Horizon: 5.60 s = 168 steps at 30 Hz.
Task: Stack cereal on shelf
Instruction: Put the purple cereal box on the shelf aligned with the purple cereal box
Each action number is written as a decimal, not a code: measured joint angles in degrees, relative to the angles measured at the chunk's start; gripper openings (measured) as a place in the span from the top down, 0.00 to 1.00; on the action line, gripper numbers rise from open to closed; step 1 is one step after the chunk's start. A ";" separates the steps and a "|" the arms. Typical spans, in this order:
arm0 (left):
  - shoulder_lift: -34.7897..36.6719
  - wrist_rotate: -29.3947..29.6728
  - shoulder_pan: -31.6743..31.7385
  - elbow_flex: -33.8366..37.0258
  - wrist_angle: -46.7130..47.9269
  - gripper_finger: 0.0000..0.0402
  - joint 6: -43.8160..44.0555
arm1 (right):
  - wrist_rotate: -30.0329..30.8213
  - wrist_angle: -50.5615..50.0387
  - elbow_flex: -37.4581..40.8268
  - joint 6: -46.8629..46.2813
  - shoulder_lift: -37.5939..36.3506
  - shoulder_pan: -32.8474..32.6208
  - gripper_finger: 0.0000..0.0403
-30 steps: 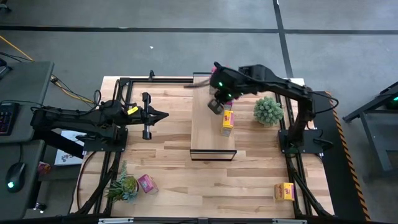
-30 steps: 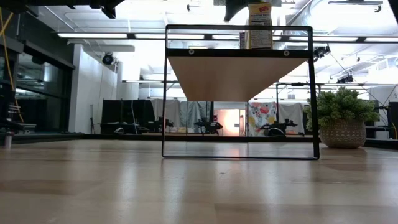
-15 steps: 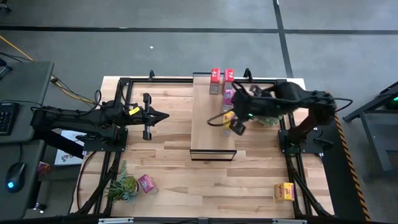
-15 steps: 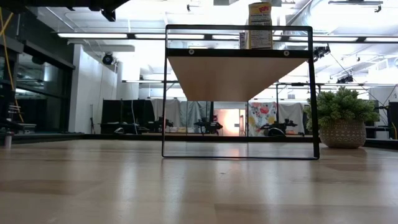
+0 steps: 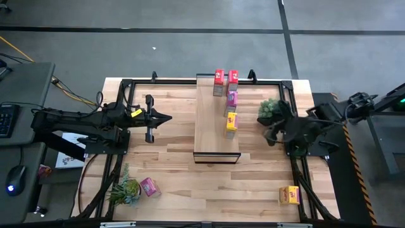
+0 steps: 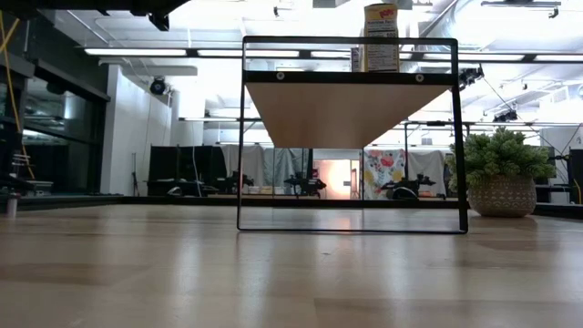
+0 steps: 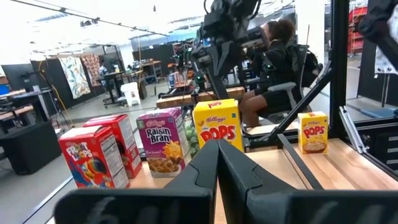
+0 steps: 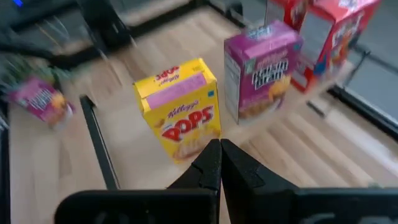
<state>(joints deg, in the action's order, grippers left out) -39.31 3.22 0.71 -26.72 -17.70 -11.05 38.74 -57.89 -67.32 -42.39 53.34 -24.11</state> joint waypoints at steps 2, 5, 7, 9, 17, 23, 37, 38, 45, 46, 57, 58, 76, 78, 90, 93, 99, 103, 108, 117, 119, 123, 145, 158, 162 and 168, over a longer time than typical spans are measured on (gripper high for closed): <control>0.00 0.00 0.00 0.00 0.03 1.00 -0.06 | 2.66 9.06 7.56 4.61 -5.59 -1.05 1.00; 0.00 0.72 0.00 0.00 0.03 1.00 -0.07 | 4.15 24.10 17.93 14.91 -12.33 -1.32 1.00; 0.00 1.64 0.00 0.00 -0.04 1.00 -0.19 | 4.03 34.83 23.88 22.51 -15.59 -1.05 1.00; 0.00 2.63 0.00 0.00 -0.47 0.99 -1.35 | 2.43 44.04 28.82 28.79 -18.07 -0.56 1.00; -1.18 -0.79 -1.02 -5.81 8.65 0.74 -3.14 | -2.84 57.42 37.13 36.00 -21.63 1.09 1.00; -5.43 -0.89 -4.00 -14.11 19.55 0.43 -2.54 | -2.98 59.42 37.19 36.88 -21.48 2.52 1.00; -24.77 1.91 -25.17 -40.23 60.51 0.20 15.15 | -3.22 59.86 37.19 36.89 -21.45 2.81 1.00; -26.66 3.36 -28.17 -41.49 62.40 0.20 15.56 | -3.21 59.87 37.19 36.89 -21.46 2.81 1.00; -39.57 11.00 -43.66 -45.29 68.73 0.20 17.04 | -3.21 59.80 37.19 36.89 -21.44 2.81 1.00; -41.14 11.10 -44.95 -45.43 69.11 0.20 17.64 | -3.21 59.78 37.19 36.89 -21.44 2.81 1.00; -50.82 11.37 -52.04 -50.40 76.22 0.20 24.99 | -3.21 58.09 37.19 34.56 -21.35 2.81 1.00; -51.18 11.33 -52.48 -50.55 76.92 0.20 25.59 | -3.21 57.67 37.19 34.08 -21.35 2.81 1.00; -59.46 11.05 -53.01 -50.53 84.70 0.20 16.25 | -2.87 56.37 37.19 31.87 -17.62 2.83 1.00; -60.17 10.72 -52.03 -50.53 84.77 0.20 16.23 | -2.88 56.39 37.19 31.80 -17.20 2.83 1.00; -61.22 3.05 -49.31 -47.01 83.83 0.20 15.30 | -2.99 56.37 37.19 31.89 -16.59 2.83 1.00; -61.22 2.02 -49.31 -46.49 83.02 0.22 15.38 | -2.99 56.35 37.19 31.89 -16.59 2.83 1.00; -61.18 1.50 -49.31 -46.45 80.70 0.34 15.45 | -2.97 56.35 37.19 31.85 -16.59 2.83 1.00; -59.94 1.32 -49.31 -46.45 80.75 0.44 16.71 | -2.97 56.35 37.19 31.80 -16.59 2.83 1.00; -53.94 2.34 -48.68 -46.45 80.64 0.55 21.01 | -2.95 56.37 37.19 31.84 -16.59 2.83 1.00; -39.78 17.18 -45.09 -52.99 84.29 0.66 22.19 | -2.95 56.37 37.19 31.87 -16.59 2.83 1.00; -37.50 23.43 -43.71 -56.58 86.53 0.66 20.35 | -2.96 56.37 37.19 31.88 -16.59 2.83 1.00; -34.98 35.42 -38.31 -63.28 87.33 0.67 15.77 | -2.95 56.37 37.19 31.89 -16.59 2.83 1.00; -63.72 14.89 3.74 -92.68 88.57 0.67 4.93 | -2.97 55.39 37.19 31.73 -16.59 2.83 1.00; -66.69 6.09 9.99 -94.24 87.89 0.67 4.98 | -2.97 53.02 37.19 29.15 -16.57 2.81 1.00; -67.34 5.73 10.01 -94.09 86.54 0.67 4.84 | -2.97 52.96 37.19 29.14 -16.57 2.83 1.00; -67.85 6.03 10.10 -94.14 86.39 0.67 3.43 | -2.97 52.94 37.19 29.15 -16.57 2.82 1.00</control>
<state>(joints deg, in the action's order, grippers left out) -107.16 9.26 10.81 -120.86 68.69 -7.62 35.77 -4.95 -30.13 -13.24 36.77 -21.29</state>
